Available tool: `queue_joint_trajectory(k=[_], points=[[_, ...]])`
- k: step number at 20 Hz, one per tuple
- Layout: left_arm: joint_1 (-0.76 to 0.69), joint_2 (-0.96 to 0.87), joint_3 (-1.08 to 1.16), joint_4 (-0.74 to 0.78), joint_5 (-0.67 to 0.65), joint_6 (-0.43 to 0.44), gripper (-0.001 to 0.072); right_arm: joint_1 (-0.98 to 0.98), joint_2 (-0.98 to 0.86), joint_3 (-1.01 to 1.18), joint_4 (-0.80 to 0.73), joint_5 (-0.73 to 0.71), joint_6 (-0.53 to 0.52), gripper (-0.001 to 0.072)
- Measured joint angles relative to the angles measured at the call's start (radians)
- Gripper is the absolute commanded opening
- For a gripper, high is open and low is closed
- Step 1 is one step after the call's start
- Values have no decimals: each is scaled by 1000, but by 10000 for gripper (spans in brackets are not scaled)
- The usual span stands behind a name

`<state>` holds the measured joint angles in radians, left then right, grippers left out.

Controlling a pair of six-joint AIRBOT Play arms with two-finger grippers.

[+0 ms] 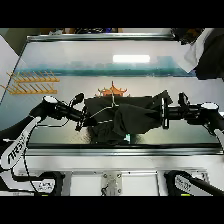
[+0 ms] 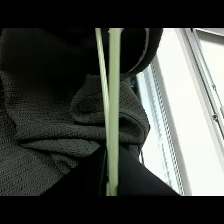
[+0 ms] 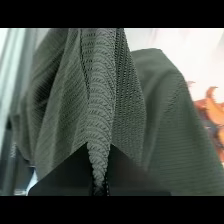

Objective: Fold the clothes and pants, and hang the long-sleeved shirts on hangers.

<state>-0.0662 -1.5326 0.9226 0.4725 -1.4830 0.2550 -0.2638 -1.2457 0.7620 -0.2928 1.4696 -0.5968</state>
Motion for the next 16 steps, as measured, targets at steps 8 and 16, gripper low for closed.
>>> queue_joint_trajectory(k=[8, 16], points=[[0, 0, 0, 6, -4, -8, 15, -1, 0, 0, -1, -11, -57, 14], [-1, 0, 0, 0, 48, -79, 525, -2, 0, 0, 1, 49, -32, 14]])
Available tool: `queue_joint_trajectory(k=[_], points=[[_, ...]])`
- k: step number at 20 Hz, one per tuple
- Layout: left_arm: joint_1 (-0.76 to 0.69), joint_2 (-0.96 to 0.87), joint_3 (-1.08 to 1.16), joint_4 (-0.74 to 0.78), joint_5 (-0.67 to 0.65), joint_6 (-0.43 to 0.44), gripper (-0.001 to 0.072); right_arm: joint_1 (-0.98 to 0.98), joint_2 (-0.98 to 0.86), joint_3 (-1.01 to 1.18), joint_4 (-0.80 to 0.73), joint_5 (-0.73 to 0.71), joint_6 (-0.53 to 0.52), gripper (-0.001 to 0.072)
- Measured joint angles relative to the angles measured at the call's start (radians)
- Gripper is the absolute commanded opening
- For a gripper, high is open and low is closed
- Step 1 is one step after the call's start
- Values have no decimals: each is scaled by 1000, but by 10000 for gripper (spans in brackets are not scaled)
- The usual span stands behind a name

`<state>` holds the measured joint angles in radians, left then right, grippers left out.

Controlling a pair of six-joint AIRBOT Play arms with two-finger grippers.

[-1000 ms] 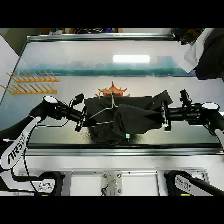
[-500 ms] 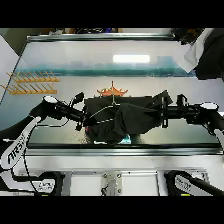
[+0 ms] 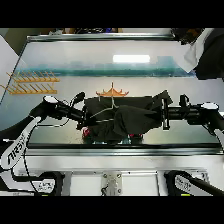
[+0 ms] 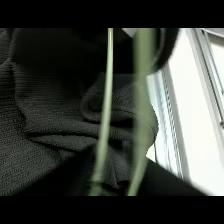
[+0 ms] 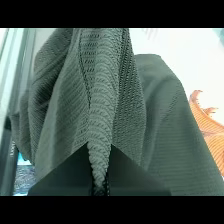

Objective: Fold the clothes and pants, and hang the long-sleeved shirts on hangers.

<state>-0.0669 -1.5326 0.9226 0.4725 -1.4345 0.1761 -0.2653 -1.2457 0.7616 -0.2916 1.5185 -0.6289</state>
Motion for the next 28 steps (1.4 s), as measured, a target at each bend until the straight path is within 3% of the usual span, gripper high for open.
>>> queue_joint_trajectory(k=[7, 13, 23, 25, 28], points=[[27, 8, 2, 5, 87, -188, 521, 0, 0, 0, 2, 11, 23, 12], [149, 119, 3, 5, 164, -373, 521, 0, 0, 0, 11, 20, 74, 10], [231, 349, 2, 75, 225, -734, 521, 0, 80, 0, 282, 80, 171, 9], [208, 381, 2, 138, 230, -822, 520, 0, 105, 0, 311, 80, 200, 9], [161, 410, 2, 204, 232, -1025, 520, 0, 142, 0, 344, 60, 237, 9]])
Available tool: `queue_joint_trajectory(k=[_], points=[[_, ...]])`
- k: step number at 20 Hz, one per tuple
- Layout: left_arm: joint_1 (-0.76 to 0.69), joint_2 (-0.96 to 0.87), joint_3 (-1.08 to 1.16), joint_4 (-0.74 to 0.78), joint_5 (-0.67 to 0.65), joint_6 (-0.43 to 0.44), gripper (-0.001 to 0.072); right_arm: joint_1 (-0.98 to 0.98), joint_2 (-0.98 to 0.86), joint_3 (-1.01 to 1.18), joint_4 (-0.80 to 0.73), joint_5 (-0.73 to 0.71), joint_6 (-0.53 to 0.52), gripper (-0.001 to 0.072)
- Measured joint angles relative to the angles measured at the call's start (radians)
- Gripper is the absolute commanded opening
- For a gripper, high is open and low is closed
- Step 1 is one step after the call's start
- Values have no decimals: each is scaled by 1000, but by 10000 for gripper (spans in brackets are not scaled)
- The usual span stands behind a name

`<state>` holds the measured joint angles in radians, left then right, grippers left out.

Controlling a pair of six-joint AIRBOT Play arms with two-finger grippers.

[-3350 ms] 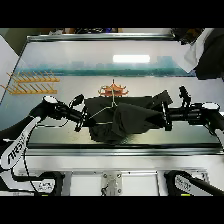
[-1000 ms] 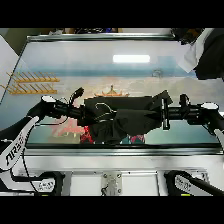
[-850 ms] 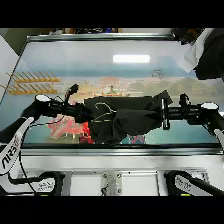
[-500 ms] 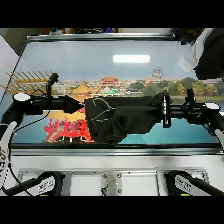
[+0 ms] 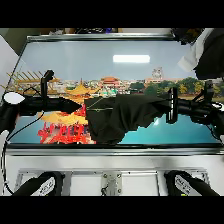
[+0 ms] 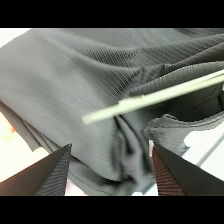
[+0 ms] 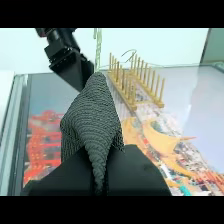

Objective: Fold the clothes and pants, and hang the long-sleeved shirts on hangers.

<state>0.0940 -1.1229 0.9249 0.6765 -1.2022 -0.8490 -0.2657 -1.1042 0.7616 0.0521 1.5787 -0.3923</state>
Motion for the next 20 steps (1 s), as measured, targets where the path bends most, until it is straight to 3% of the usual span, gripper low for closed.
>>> queue_joint_trajectory(k=[4, 11, 14, 20], points=[[-81, 12, -1, 42, 19, -298, 519, 0, 32, 0, 13, -37, 45, 10], [-270, 16, -132, 49, 228, -683, 520, 0, 45, 0, 20, -60, 84, 10], [-328, 16, -216, -24, 343, -774, 521, 0, 45, 0, 20, -61, 90, 10], [-415, 16, -300, -165, 509, -830, 521, 0, 45, 0, 20, -64, 95, 10]])
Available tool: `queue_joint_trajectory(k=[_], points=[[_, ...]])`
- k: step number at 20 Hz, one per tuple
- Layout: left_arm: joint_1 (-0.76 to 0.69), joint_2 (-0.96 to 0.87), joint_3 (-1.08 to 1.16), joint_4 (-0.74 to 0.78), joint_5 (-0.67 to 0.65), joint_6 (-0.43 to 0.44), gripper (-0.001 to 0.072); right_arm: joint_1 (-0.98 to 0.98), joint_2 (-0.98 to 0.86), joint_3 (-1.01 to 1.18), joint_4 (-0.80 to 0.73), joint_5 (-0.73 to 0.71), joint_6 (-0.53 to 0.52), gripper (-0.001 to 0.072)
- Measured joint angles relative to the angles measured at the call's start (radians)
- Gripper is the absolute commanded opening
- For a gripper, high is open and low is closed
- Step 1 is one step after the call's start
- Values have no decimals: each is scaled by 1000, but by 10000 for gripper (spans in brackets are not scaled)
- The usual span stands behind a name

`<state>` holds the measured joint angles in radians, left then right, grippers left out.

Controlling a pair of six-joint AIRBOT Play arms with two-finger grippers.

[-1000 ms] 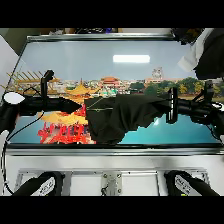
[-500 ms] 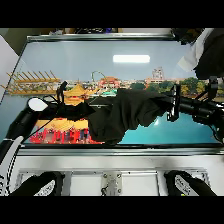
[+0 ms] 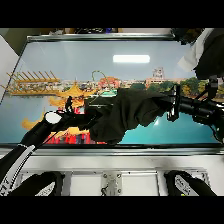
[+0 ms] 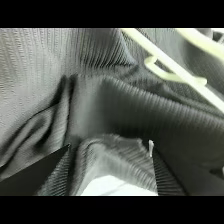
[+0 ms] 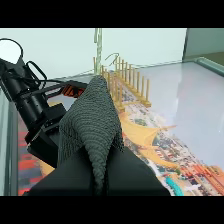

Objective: Fold the clothes and pants, and hang the long-sleeved shirts on hangers.

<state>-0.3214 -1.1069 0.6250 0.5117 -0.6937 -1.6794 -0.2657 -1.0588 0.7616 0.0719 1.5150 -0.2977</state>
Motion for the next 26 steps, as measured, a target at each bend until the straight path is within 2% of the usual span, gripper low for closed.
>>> queue_joint_trajectory(k=[4, 11, 14, 15, 16, 21, 26], points=[[-50, 0, -11, -64, 89, -7, 521, 0, 0, 0, 0, 0, 0, 10], [-140, -64, 11, -127, 144, -12, 519, 0, 0, 0, 0, 0, 0, 11], [-163, -95, 44, -132, 131, -3, 335, 0, 0, 0, 0, 0, 4, 10], [-167, -102, 50, -130, 124, -3, 146, 0, 0, 0, 0, 0, 9, 10], [-169, -107, 55, -127, 114, 1, 15, 0, 0, 0, -2, 0, 11, 10], [-136, -95, 66, -103, 82, 24, 14, 0, 26, 0, -6, -19, 37, 10], [-40, -42, 67, -8, 9, 29, 13, 0, 102, 0, -9, -80, 88, 10]])
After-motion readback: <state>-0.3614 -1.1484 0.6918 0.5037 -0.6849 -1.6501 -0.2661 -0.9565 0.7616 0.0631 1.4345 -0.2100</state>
